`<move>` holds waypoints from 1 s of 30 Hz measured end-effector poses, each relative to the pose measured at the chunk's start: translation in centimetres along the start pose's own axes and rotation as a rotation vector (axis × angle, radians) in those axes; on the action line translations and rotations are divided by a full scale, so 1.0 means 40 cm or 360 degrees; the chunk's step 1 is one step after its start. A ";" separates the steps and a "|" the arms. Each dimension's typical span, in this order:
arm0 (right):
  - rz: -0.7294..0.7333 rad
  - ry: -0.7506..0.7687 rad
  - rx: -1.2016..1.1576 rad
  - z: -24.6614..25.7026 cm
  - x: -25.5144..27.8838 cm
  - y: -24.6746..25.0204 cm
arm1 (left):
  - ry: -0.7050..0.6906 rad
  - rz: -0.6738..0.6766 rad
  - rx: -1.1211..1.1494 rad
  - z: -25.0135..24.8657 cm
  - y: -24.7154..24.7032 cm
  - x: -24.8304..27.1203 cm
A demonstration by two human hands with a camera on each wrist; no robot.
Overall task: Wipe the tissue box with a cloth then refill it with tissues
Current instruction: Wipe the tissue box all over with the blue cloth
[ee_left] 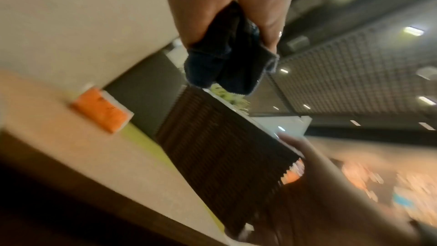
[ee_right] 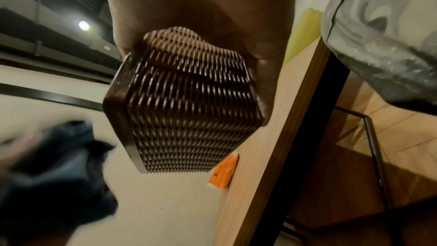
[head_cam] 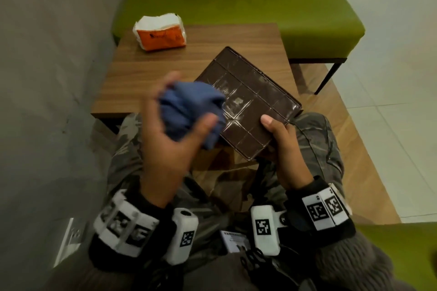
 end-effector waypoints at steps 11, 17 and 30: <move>-0.0035 0.0030 -0.0036 0.002 0.019 -0.009 | -0.0054 0.0218 -0.0938 0.063 -0.072 -0.013; -0.0061 0.0067 0.0001 0.003 0.018 -0.003 | -0.0174 0.0432 -0.0939 0.037 -0.112 0.041; -0.0135 0.0084 0.0000 0.015 0.017 0.009 | 0.0045 0.0183 -0.0857 0.087 -0.047 0.002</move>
Point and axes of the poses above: each hand's wrist, its own x-axis away from the middle knuckle, its own y-axis out of the back of the hand, z = x × y, the point moved 9 cm from there along -x, towards the middle knuckle, and after that the axes turned 5 degrees about -x, right-handed, at the moved point
